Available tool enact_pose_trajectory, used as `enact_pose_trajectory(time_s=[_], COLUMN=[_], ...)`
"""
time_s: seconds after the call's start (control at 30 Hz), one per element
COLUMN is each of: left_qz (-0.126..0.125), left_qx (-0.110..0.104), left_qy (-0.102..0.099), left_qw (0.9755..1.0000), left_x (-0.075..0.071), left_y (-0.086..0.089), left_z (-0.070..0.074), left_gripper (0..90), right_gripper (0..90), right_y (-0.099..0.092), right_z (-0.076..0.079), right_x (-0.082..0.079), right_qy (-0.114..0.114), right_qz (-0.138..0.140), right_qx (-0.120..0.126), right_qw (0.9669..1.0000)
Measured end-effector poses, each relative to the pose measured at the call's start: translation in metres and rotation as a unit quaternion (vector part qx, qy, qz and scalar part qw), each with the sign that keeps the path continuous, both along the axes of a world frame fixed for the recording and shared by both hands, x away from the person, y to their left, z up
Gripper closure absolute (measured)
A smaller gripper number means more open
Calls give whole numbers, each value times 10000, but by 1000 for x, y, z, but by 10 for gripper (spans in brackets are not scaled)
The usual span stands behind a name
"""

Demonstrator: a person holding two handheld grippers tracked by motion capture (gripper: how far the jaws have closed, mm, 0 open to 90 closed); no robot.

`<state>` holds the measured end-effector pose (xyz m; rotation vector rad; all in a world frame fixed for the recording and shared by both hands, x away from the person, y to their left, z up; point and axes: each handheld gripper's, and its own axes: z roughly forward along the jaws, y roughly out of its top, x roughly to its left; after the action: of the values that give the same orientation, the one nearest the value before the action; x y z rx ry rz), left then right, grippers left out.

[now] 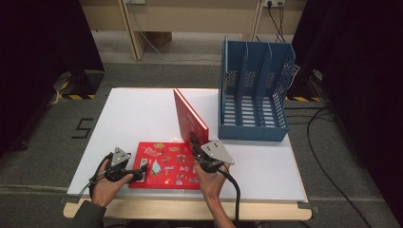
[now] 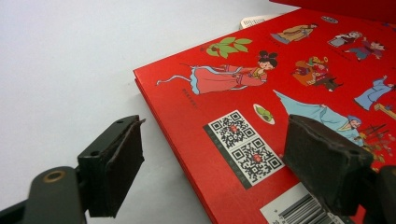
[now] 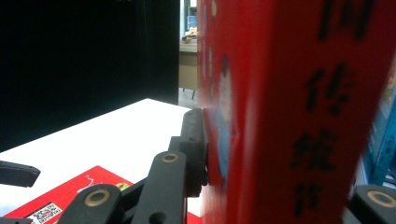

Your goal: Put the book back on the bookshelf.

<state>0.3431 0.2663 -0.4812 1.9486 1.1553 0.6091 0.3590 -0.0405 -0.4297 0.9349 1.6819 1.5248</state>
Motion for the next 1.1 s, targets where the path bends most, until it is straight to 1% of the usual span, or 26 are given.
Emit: enact_pose_trajectory(time_s=[0.07,0.17,0.23,0.3,0.37,0.4,0.47,0.57,0.6,0.63,0.7,0.73,0.77,0.8,0.83,0.9,0.97,1.03,1.1], left_qz=[0,-7,-2,0,-1,2,-4,-6,-4,-6,-6,-3,-4,-7,-6,7,20,32,68], left_qx=[14,-8,0,-4,9,6,4,6,1,1,1,-1,-2,-4,-6,-4,-15,-16,-56], left_qy=[5,-10,-3,-3,3,6,12,22,22,22,23,23,22,22,24,22,18,23,17], left_qw=[10000,10000,10000,10000,10000,10000,10000,10000,10000,10000,10000,10000,10000,10000,10000,10000,10000,10000,10000], left_x=[0,0,0,0,0,0,0,0,0,0,0,0,0,0,0,0,0,1,1], left_y=[0,0,0,1,1,1,0,0,0,0,0,1,1,1,1,1,2,3,5], left_z=[0,0,0,0,0,0,0,0,0,0,0,0,0,-1,-1,-1,-1,-1,-1], left_gripper=[190,190,190,190,190,191,190,190,190,190,190,190,190,190,190,189,189,189,189], right_gripper=[752,747,747,747,748,748,748,746,746,746,746,746,748,749,753,765,775,781,784], right_y=[1,3,3,4,4,4,4,4,4,3,3,2,3,3,3,4,4,4,2], right_z=[-1,-4,-6,-12,-15,-16,-16,-18,-19,-20,-23,-25,-27,-29,-30,-29,-29,-28,-28], right_x=[2,3,4,5,5,5,5,6,5,6,6,6,6,5,5,5,6,5,6], right_qy=[-5,80,18,114,109,48,84,49,128,97,148,149,200,216,191,156,100,186,189], right_qz=[20,2,15,45,19,25,44,23,38,38,29,10,11,8,27,17,26,43,70], right_qx=[-17,-33,-58,33,24,-20,4,-60,-9,30,77,34,85,61,37,32,-45,-34,10], right_qw=[10000,10000,10000,9999,9999,10000,10000,10000,9999,9999,9999,9999,9998,9997,9998,9999,9999,9998,9998])
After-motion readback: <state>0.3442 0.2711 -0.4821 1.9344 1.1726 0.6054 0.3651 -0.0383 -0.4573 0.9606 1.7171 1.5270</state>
